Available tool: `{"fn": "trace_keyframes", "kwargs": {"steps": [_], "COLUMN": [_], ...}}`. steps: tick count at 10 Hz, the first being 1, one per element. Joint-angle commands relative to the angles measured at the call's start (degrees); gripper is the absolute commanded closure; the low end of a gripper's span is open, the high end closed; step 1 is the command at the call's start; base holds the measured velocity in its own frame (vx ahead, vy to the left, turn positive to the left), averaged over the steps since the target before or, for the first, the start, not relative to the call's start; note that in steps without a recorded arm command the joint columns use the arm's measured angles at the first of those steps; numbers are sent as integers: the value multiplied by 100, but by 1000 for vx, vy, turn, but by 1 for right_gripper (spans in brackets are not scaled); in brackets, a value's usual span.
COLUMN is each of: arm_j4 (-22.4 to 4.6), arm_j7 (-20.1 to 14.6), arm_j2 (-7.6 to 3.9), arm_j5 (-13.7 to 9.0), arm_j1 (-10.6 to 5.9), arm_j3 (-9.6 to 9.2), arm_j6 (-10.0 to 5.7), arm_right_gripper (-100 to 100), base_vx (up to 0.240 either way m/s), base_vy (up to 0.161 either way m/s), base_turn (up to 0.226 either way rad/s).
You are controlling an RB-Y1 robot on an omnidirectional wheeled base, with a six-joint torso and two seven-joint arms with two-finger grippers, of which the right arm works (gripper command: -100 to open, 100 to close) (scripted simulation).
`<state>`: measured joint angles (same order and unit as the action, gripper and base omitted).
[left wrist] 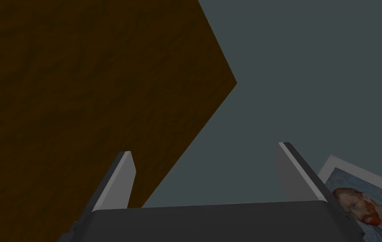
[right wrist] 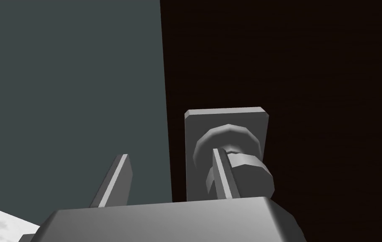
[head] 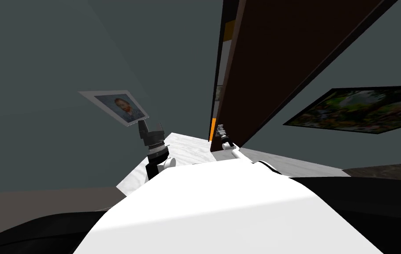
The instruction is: Pull the door open
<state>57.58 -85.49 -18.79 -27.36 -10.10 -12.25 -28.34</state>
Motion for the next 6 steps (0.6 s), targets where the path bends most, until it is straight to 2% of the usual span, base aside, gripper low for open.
{"fn": "trace_keyframes", "kwargs": {"steps": [1,2,6], "arm_j4": [0,0,0], "arm_j7": [0,0,0], "arm_j2": [0,0,0], "arm_j5": [0,0,0], "arm_j1": [0,0,0], "arm_j3": [0,0,0], "arm_j6": [0,0,0], "arm_right_gripper": [-100,100,100], "base_vx": [3,-8,1], "base_vy": [4,14,-4], "base_turn": [56,-22,-2]}}
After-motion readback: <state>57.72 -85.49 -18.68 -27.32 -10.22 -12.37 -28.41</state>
